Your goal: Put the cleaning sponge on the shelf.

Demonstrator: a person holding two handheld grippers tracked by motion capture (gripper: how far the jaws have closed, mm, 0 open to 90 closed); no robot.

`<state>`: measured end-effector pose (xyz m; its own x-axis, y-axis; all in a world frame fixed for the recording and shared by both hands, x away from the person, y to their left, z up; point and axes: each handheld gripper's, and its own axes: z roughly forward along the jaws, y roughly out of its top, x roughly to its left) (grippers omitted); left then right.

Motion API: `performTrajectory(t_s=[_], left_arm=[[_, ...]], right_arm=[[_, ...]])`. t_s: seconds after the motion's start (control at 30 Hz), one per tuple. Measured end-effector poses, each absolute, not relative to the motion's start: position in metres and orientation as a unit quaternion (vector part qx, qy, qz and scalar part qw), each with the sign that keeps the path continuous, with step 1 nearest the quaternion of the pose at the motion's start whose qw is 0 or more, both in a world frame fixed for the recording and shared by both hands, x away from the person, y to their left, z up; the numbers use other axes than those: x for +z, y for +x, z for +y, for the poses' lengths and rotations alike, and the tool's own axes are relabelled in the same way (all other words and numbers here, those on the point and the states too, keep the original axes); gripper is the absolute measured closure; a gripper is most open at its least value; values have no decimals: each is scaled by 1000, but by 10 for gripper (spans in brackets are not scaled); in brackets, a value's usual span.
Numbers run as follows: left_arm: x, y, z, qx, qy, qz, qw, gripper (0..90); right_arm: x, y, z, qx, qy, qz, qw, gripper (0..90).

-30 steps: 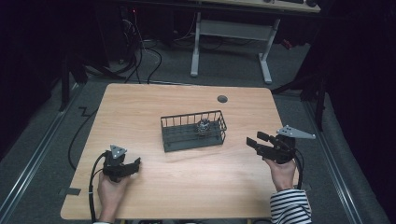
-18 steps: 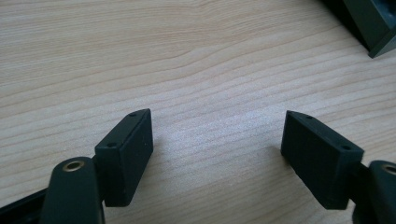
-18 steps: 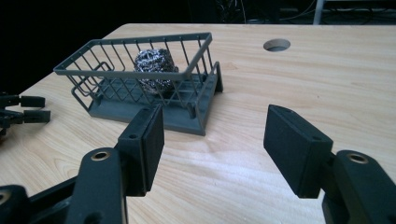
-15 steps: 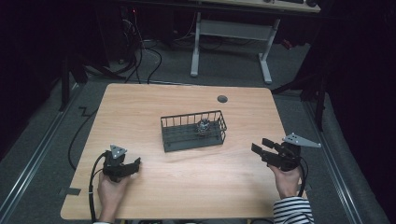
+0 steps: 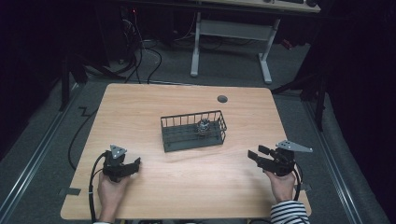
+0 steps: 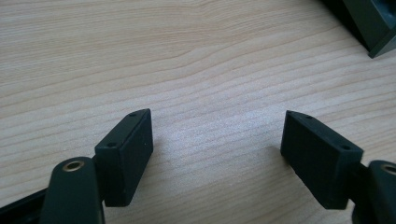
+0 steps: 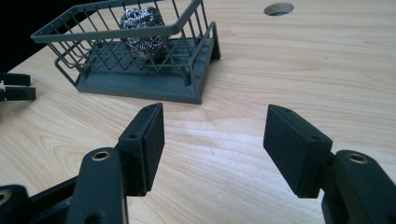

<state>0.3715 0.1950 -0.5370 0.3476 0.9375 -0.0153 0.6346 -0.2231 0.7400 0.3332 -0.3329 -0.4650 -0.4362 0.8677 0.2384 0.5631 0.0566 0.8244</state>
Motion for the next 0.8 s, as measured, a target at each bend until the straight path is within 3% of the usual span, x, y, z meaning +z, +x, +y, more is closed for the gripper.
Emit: performTrajectory(t_s=[0.8], left_arm=[[-537, 371, 195, 225, 749, 525, 336, 259]], right_arm=[[-496, 331, -324, 450, 519, 711, 153, 389]])
